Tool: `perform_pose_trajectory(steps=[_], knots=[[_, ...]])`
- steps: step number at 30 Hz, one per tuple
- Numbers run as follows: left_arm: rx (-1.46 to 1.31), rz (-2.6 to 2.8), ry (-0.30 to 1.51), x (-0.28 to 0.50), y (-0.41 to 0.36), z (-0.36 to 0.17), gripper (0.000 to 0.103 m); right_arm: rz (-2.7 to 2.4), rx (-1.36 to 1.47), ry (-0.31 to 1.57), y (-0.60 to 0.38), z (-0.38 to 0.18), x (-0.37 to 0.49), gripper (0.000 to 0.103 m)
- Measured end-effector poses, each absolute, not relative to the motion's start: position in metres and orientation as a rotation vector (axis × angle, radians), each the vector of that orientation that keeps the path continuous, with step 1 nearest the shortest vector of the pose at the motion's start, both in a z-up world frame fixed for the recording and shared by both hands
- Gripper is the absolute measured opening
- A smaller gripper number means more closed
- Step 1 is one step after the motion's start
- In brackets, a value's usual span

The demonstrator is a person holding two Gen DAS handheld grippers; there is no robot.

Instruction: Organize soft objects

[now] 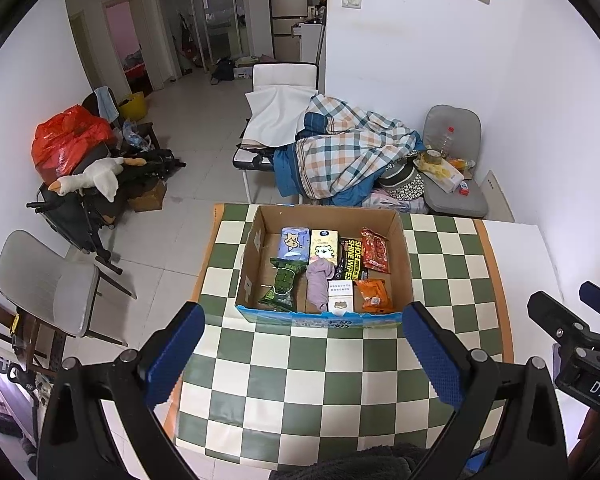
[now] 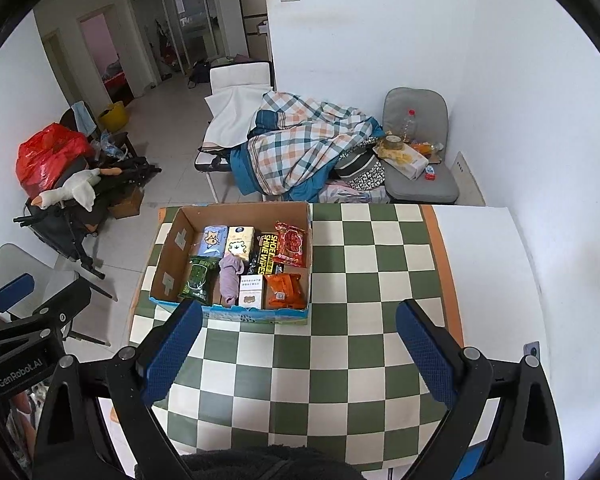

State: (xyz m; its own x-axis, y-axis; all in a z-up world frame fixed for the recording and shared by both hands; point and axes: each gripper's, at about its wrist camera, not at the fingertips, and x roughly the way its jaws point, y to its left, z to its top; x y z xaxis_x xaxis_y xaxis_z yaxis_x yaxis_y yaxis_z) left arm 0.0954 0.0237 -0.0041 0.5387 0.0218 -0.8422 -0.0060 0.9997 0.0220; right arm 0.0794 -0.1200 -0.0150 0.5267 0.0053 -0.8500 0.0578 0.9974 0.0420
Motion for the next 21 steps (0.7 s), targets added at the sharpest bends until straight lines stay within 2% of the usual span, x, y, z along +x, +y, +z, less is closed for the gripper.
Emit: perform_pose_trajectory(steps=[21], knots=[[0.014, 0.015, 1.001, 0.0932, 0.0214, -0.001, 0.101, -0.046, 0.06, 1.01, -0.126, -0.008, 0.0851, 0.099]])
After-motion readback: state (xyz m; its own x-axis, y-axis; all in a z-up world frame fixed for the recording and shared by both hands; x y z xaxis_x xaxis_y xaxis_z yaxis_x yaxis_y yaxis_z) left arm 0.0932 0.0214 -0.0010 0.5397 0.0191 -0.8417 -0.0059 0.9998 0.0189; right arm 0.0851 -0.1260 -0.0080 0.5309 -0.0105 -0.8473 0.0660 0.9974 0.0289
